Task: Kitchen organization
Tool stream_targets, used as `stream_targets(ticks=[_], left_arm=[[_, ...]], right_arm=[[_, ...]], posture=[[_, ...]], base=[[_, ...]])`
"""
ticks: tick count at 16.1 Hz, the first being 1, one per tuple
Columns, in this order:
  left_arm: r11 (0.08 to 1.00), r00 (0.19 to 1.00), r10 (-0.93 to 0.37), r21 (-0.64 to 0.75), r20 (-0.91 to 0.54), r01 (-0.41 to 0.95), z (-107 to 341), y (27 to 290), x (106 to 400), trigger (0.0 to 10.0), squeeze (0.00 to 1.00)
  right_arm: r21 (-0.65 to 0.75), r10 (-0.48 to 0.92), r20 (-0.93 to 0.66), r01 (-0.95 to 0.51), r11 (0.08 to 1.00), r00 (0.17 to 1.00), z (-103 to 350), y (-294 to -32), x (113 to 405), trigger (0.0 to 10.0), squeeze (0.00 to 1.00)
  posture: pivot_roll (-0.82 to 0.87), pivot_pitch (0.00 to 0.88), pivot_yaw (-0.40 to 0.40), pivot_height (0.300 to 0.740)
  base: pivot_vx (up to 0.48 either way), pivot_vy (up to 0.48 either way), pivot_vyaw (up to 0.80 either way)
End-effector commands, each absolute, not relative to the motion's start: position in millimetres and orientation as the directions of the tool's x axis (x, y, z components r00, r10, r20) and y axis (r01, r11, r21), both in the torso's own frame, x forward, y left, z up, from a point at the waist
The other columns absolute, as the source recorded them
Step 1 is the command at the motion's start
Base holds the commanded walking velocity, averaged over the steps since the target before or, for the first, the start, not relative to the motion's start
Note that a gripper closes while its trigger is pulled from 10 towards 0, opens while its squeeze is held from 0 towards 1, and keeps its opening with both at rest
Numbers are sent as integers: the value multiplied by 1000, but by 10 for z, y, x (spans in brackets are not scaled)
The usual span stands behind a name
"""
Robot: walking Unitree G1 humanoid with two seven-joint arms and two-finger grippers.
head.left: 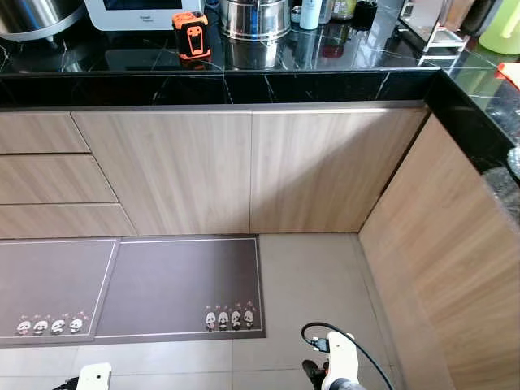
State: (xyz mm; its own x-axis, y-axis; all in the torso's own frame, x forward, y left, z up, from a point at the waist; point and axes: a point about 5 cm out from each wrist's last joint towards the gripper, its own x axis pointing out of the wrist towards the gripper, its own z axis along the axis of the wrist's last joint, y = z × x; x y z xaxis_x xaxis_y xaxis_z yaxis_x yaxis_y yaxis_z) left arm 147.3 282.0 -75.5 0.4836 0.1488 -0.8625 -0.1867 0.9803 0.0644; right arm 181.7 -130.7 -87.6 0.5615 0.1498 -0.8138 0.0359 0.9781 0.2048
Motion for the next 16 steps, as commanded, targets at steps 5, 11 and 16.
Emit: stream_targets(ticks=[5, 11, 16], left_arm=[[971, 541, 225, 138, -810, -196, -715, 2900, 1468, 10000, 0], [983, 609, 147, 48, -779, -175, -688, 2848, 1532, 10000, 0], [992, 678, 94, 8, -729, -129, -639, 2814, 1608, 10000, 0]], right_arm=[[206, 144, -821, 51, 977, 553, -894, -1309, 1780, 10000, 0], [205, 142, -819, 53, 977, 556, -891, -1306, 1786, 10000, 0], [202, 136, -819, 58, 978, 557, -889, -1316, 1793, 10000, 0]], posture=[[30, 78, -24, 740], [29, 90, -29, 740], [38, 102, -31, 740]], base=[[0, 0, 0], [0, 0, 0], [0, 0, 0]])
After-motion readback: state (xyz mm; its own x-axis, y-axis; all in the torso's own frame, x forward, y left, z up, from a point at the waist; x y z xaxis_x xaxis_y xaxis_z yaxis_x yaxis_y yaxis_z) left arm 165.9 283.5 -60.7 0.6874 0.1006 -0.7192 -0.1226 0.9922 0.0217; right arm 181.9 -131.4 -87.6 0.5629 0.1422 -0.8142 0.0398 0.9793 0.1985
